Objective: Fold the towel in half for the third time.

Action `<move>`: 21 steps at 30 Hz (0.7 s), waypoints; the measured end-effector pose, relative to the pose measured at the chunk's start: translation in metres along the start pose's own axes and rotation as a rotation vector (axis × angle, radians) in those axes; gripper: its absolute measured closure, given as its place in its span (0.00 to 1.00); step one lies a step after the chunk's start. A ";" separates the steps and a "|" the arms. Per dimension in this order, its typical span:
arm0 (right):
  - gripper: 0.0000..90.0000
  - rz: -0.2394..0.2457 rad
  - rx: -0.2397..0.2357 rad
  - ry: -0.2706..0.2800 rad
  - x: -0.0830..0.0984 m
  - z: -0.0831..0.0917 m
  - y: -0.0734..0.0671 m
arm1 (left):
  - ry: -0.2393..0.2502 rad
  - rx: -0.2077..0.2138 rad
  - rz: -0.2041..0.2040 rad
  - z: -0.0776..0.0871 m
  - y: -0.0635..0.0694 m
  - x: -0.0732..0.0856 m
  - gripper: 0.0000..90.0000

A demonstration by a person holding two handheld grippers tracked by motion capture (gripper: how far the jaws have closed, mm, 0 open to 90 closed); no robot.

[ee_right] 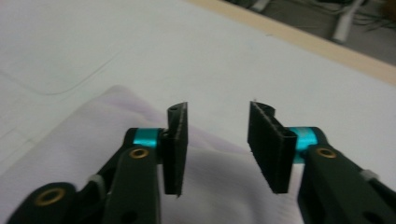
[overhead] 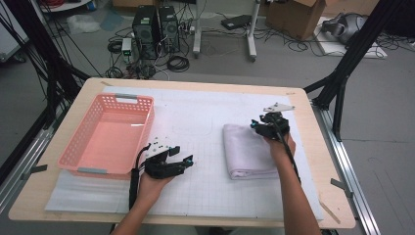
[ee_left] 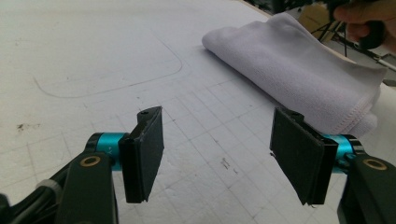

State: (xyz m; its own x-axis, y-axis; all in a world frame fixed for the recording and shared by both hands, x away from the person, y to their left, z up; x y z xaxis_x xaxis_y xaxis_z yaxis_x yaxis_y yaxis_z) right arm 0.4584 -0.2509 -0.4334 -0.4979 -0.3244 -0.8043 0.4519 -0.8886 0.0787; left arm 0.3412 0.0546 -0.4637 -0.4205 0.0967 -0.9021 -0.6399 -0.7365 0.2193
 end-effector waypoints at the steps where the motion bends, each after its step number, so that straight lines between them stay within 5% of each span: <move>1: 0.72 -0.013 -0.003 -0.005 0.002 0.005 0.006 | 0.000 0.000 0.000 0.000 0.000 0.000 0.39; 7: 0.75 0.014 0.026 -0.135 0.030 -0.004 0.021 | 0.006 0.006 -0.005 0.001 0.001 -0.001 0.39; 10: 0.73 0.011 0.133 -0.189 0.045 -0.012 0.033 | 0.004 0.005 -0.007 0.000 0.001 -0.001 0.39; 14: 0.68 -0.047 0.254 -0.168 0.043 -0.007 0.043 | 0.006 0.007 -0.007 0.001 0.001 -0.001 0.39; 17: 0.65 -0.086 0.210 -0.104 0.035 0.005 0.044 | 0.007 0.003 -0.005 0.001 0.000 -0.001 0.39; 21: 0.61 -0.126 0.093 -0.030 0.029 0.029 0.038 | 0.008 0.005 -0.007 0.001 0.001 -0.001 0.39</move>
State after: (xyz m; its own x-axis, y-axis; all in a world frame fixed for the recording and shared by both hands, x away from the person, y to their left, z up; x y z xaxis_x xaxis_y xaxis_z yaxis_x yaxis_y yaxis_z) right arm 0.4395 -0.3033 -0.4361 -0.5683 -0.2171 -0.7937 0.3153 -0.9484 0.0337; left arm 0.3405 0.0549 -0.4619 -0.4111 0.0968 -0.9064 -0.6459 -0.7326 0.2147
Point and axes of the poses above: each handheld gripper's, and its own axes: z roughly backward along the jaws, x roughly out of its underside, y roughly to its right, the point moved 7 cm from there along -z, roughly forward along the jaws, and after that the axes turned 1 degree about -z, right-handed, at the moved point
